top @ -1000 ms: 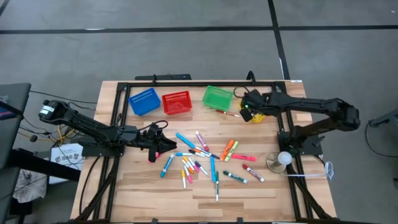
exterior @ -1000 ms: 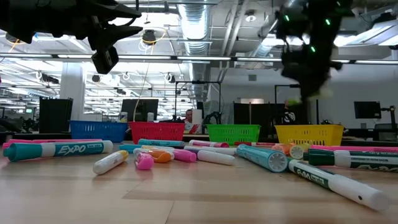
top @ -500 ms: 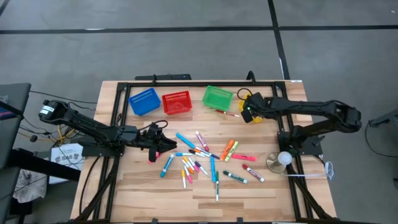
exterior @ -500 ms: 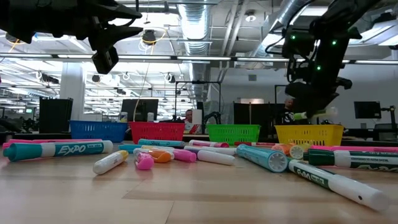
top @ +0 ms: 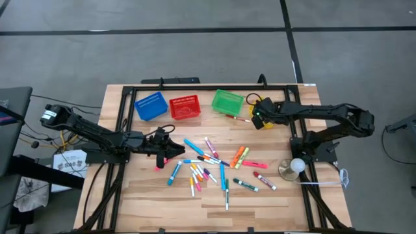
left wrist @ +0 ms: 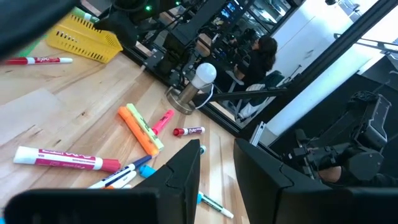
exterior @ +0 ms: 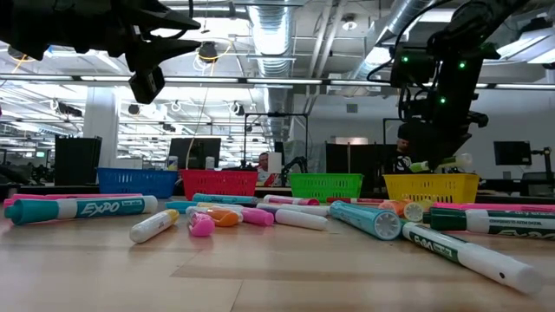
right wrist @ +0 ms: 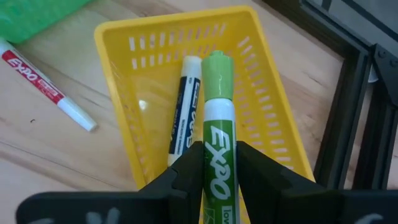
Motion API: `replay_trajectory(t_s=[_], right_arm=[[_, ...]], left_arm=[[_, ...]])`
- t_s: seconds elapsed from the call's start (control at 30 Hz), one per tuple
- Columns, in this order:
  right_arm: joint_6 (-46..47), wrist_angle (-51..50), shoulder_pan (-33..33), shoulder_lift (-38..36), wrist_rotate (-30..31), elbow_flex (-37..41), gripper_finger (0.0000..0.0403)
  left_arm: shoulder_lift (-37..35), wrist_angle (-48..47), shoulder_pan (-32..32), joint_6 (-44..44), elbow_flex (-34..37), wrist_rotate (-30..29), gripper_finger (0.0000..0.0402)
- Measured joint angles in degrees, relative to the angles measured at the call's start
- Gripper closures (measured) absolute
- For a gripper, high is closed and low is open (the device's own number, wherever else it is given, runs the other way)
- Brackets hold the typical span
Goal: Pick & Place Markers
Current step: Put the large light green marker pen into the yellow bin, then put the large pink marker pen into the yellow bin
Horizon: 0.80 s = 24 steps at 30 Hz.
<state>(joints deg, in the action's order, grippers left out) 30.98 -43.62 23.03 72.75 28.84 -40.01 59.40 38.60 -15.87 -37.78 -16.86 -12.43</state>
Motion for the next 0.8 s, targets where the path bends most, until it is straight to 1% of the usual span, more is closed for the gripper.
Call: replay_trajectory(t_s=[0.53,0.63,0.8], right_arm=[[0.0,0.0,0.0,0.0,-0.2,0.0,0.0318],[0.0,0.0,0.0,0.0,-0.1,0.0,0.0300],[0.4,0.0,0.0,0.0,0.0,0.0,0.0245]], left_arm=[[0.0,0.0,0.0,0.0,0.0,0.0,0.0305],[0.0,0.0,0.0,0.0,0.0,0.0,0.0305],[0.0,0.0,0.0,-0.1,0.0,0.0,0.0305]])
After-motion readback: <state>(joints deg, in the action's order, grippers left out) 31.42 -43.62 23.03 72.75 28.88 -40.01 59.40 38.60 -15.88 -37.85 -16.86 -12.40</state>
